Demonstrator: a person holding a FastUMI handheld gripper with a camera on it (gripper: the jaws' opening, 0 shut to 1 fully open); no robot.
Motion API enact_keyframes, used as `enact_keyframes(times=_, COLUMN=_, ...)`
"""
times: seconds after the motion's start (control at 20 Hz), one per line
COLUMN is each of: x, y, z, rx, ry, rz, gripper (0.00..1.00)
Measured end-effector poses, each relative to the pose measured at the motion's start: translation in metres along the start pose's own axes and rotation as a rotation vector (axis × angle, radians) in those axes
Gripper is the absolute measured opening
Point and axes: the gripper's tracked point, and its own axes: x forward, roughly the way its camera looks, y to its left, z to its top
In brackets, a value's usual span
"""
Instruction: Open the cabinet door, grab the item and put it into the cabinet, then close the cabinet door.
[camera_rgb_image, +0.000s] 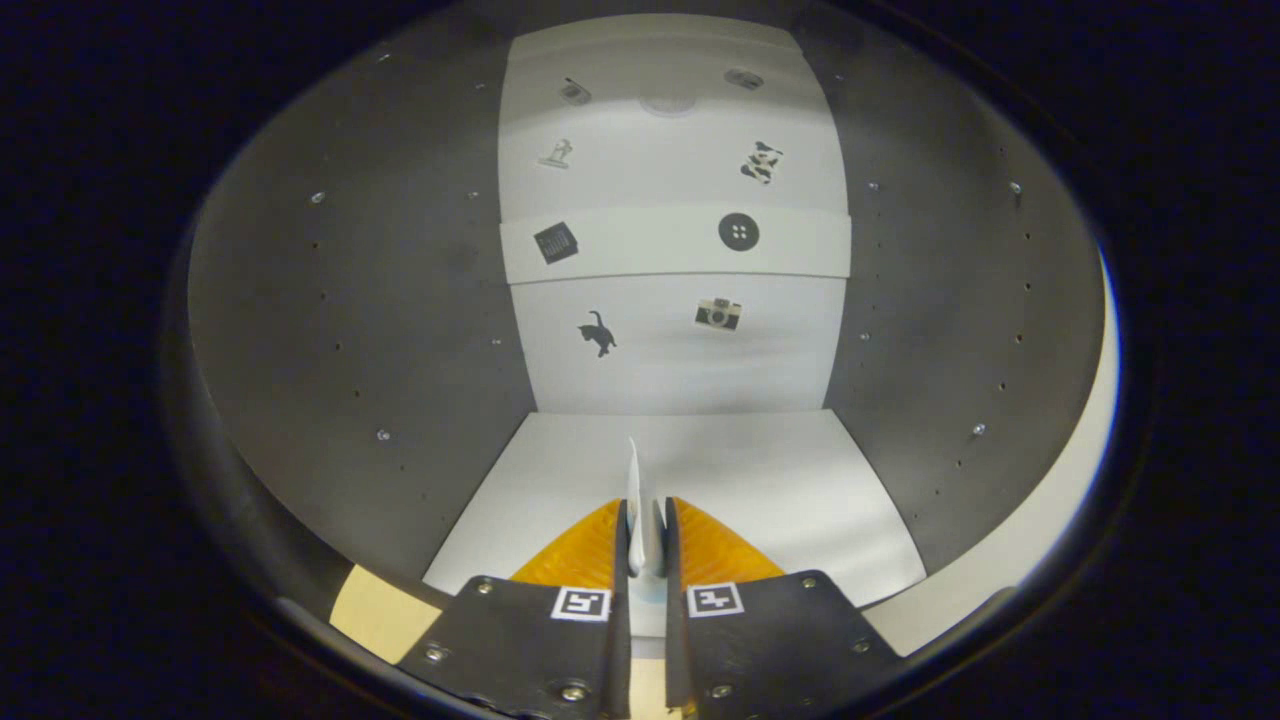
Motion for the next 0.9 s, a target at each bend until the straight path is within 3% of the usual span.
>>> enact_keyframes(times=0.15, x=0.003, y=-0.006, z=0.001, rx=0.025, ry=0.014, rz=-0.022, gripper=0.14)
enact_keyframes(times=0.35, x=0.003, y=-0.005, z=0.001, rx=0.022, ry=0.007, rz=-0.031, gripper=0.27)
enact_keyframes(times=0.5, x=-0.006, y=-0.003, z=0.004, rx=0.009, ry=-0.02, rz=-0.032, gripper=0.56)
enact_keyframes(times=0.8, x=-0.06, y=0.004, z=0.018, rx=-0.028, ry=-0.153, rz=-0.026, gripper=0.86)
enact_keyframes(times=0.9, x=-0.089, y=0.01, z=0.017, rx=-0.017, ry=-0.196, rz=-0.01, gripper=0.91)
